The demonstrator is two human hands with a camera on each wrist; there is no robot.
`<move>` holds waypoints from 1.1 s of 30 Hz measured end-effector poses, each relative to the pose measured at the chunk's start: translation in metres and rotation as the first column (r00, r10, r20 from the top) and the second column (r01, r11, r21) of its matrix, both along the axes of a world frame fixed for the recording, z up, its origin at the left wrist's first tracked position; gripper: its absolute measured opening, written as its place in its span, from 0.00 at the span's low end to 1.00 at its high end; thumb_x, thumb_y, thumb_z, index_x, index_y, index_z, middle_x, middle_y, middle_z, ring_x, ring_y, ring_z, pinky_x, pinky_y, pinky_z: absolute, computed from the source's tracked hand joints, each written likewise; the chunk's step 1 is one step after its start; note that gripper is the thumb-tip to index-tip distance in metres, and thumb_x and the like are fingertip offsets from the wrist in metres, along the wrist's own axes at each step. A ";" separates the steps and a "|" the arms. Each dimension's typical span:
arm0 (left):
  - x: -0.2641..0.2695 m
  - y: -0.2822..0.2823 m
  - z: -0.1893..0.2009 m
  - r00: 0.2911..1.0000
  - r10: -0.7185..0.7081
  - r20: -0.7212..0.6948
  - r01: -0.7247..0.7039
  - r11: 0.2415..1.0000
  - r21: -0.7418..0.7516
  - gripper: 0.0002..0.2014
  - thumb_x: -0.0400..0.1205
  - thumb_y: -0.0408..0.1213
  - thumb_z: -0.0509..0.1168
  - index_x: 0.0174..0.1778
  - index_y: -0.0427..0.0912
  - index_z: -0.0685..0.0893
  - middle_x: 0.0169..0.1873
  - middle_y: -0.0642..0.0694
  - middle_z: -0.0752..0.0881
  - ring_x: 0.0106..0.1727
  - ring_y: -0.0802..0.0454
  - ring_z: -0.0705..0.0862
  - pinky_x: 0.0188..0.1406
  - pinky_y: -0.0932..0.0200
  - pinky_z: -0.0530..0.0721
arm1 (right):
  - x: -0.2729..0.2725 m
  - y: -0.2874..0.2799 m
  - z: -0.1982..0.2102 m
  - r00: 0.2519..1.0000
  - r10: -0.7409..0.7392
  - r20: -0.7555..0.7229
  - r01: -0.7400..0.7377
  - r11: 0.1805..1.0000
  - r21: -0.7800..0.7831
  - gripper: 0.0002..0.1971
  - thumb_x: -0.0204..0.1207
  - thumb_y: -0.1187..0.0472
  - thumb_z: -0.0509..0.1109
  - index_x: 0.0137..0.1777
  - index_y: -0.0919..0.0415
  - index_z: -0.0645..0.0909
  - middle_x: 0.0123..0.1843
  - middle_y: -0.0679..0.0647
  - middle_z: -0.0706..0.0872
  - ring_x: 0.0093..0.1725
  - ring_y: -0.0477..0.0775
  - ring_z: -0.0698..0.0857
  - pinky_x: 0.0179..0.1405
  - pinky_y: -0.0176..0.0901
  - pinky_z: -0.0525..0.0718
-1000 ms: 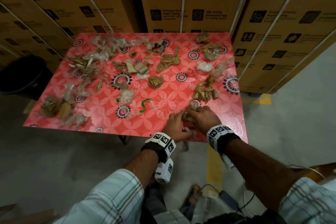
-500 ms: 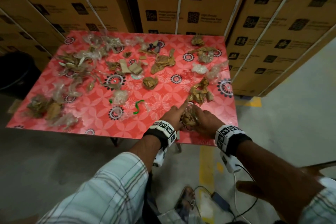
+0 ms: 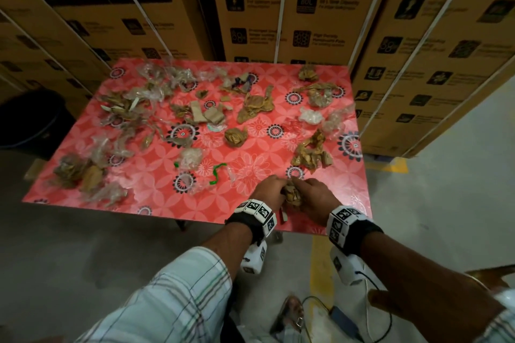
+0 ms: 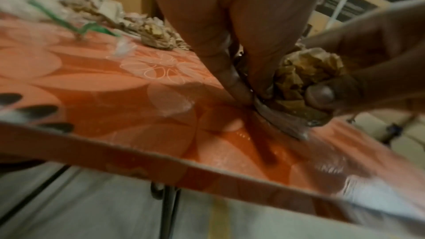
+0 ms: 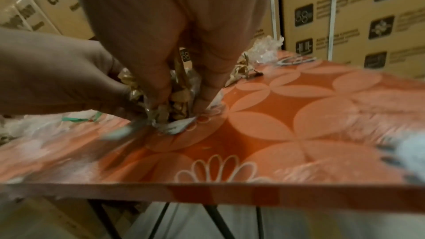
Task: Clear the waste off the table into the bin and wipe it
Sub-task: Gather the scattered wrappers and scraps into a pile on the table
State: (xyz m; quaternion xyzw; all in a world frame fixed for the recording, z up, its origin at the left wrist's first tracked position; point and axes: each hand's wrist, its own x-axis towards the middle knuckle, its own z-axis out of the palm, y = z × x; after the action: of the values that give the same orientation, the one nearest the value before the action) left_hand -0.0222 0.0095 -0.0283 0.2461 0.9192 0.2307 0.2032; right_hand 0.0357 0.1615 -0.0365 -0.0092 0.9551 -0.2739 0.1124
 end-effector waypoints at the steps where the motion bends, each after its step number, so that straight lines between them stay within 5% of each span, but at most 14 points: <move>1: -0.001 -0.002 0.002 0.999 0.038 0.017 -0.039 0.998 0.057 0.19 0.77 0.26 0.62 0.63 0.40 0.86 0.57 0.36 0.85 0.59 0.36 0.82 0.57 0.51 0.79 | 0.001 -0.004 0.003 1.000 -0.019 -0.006 0.019 0.998 -0.053 0.37 0.68 0.47 0.66 0.79 0.56 0.66 0.59 0.68 0.81 0.57 0.67 0.81 0.56 0.48 0.77; 5: -0.013 -0.017 0.011 0.978 0.185 0.096 -0.206 0.933 0.296 0.21 0.76 0.23 0.62 0.62 0.41 0.87 0.56 0.39 0.89 0.57 0.41 0.86 0.57 0.52 0.83 | -0.010 -0.020 0.013 0.989 -0.113 -0.097 0.088 0.968 -0.234 0.34 0.70 0.67 0.72 0.78 0.63 0.68 0.65 0.66 0.82 0.64 0.64 0.81 0.63 0.44 0.73; 9: -0.047 -0.038 0.030 0.953 0.264 0.148 -0.302 0.847 0.437 0.24 0.76 0.20 0.62 0.67 0.38 0.84 0.62 0.40 0.87 0.63 0.47 0.84 0.60 0.66 0.76 | -0.051 -0.040 0.027 0.979 -0.136 -0.149 0.075 0.931 -0.358 0.37 0.67 0.59 0.74 0.78 0.59 0.68 0.64 0.59 0.84 0.62 0.58 0.83 0.62 0.53 0.81; 11: -0.073 -0.052 0.041 0.953 0.270 0.137 -0.302 0.829 0.471 0.24 0.77 0.18 0.61 0.69 0.36 0.82 0.63 0.39 0.85 0.63 0.51 0.82 0.58 0.72 0.72 | -0.076 -0.053 0.040 0.976 -0.122 -0.181 0.049 0.931 -0.363 0.37 0.68 0.61 0.75 0.78 0.59 0.68 0.64 0.58 0.83 0.61 0.55 0.83 0.59 0.46 0.80; 13: -0.101 -0.069 0.050 0.951 0.272 0.147 -0.309 0.811 0.497 0.26 0.77 0.18 0.60 0.72 0.36 0.80 0.64 0.39 0.84 0.62 0.55 0.80 0.59 0.72 0.72 | -0.105 -0.068 0.052 0.972 -0.096 -0.216 0.014 0.935 -0.354 0.36 0.69 0.64 0.75 0.78 0.58 0.67 0.64 0.58 0.83 0.60 0.54 0.83 0.55 0.40 0.78; 17: -0.157 -0.102 0.059 0.925 0.276 0.260 -0.375 0.768 0.519 0.28 0.78 0.22 0.57 0.75 0.41 0.77 0.67 0.46 0.81 0.68 0.54 0.79 0.67 0.65 0.75 | -0.165 -0.103 0.068 0.969 -0.057 -0.242 -0.015 0.958 -0.285 0.39 0.70 0.62 0.74 0.80 0.59 0.63 0.69 0.59 0.81 0.65 0.59 0.81 0.58 0.48 0.79; 20: -0.202 -0.127 0.054 0.781 0.319 0.536 -0.596 0.636 0.490 0.26 0.75 0.37 0.61 0.71 0.44 0.81 0.66 0.41 0.84 0.66 0.45 0.83 0.69 0.47 0.80 | -0.207 -0.126 0.073 0.987 -0.056 -0.153 0.014 0.964 -0.265 0.41 0.70 0.60 0.74 0.80 0.55 0.58 0.71 0.60 0.78 0.65 0.60 0.80 0.56 0.46 0.78; 22: -0.226 -0.139 0.048 0.652 0.313 0.691 -0.709 0.573 0.410 0.21 0.77 0.46 0.64 0.65 0.45 0.86 0.60 0.35 0.87 0.59 0.41 0.86 0.63 0.44 0.82 | -0.231 -0.141 0.067 0.996 -0.035 -0.085 0.016 0.978 -0.210 0.41 0.69 0.59 0.74 0.79 0.53 0.57 0.66 0.61 0.80 0.60 0.61 0.82 0.51 0.46 0.79; 23: -0.235 -0.144 0.046 0.646 0.327 0.690 -0.708 0.595 0.381 0.23 0.78 0.51 0.64 0.66 0.44 0.84 0.62 0.35 0.86 0.60 0.41 0.85 0.65 0.44 0.81 | -0.243 -0.148 0.061 0.998 -0.007 -0.068 -0.005 0.985 -0.172 0.40 0.68 0.58 0.75 0.77 0.54 0.58 0.64 0.61 0.82 0.59 0.61 0.82 0.50 0.45 0.78; 26: -0.253 -0.159 0.030 0.884 0.339 0.321 -0.431 0.858 0.280 0.26 0.85 0.44 0.61 0.80 0.43 0.71 0.69 0.41 0.82 0.66 0.42 0.82 0.65 0.50 0.80 | -0.270 -0.165 0.038 0.995 0.094 -0.023 -0.094 0.996 0.012 0.36 0.69 0.52 0.71 0.76 0.55 0.61 0.63 0.62 0.83 0.58 0.64 0.84 0.55 0.52 0.81; 28: -0.261 -0.167 0.013 0.960 0.255 0.112 -0.274 0.940 0.205 0.25 0.85 0.40 0.62 0.80 0.44 0.71 0.61 0.38 0.85 0.60 0.39 0.84 0.53 0.53 0.81 | -0.280 -0.171 0.022 0.993 0.122 0.002 -0.120 0.977 0.177 0.36 0.72 0.46 0.66 0.79 0.53 0.61 0.73 0.66 0.75 0.64 0.68 0.81 0.62 0.58 0.78; 30: -0.268 -0.173 0.000 0.985 0.170 -0.036 -0.168 0.984 0.062 0.27 0.83 0.45 0.64 0.79 0.48 0.72 0.63 0.37 0.83 0.65 0.36 0.80 0.61 0.50 0.77 | -0.278 -0.175 0.018 0.995 0.095 0.012 -0.094 0.956 0.279 0.37 0.72 0.39 0.60 0.81 0.49 0.59 0.80 0.65 0.66 0.72 0.69 0.73 0.68 0.63 0.72; 33: -0.273 -0.175 -0.004 0.985 0.153 -0.079 -0.163 0.976 -0.141 0.37 0.79 0.59 0.65 0.83 0.61 0.58 0.84 0.43 0.55 0.84 0.31 0.46 0.81 0.34 0.46 | -0.262 -0.177 0.021 0.998 -0.006 0.059 -0.015 0.932 0.362 0.38 0.75 0.42 0.63 0.82 0.43 0.50 0.81 0.63 0.59 0.78 0.69 0.61 0.67 0.64 0.72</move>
State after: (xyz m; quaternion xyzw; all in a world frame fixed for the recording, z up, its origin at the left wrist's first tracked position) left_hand -0.2949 -0.1659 -0.0322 0.1641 0.9567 0.1692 0.1707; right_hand -0.2259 -0.0155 -0.0156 0.0174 0.9855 -0.0931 0.1408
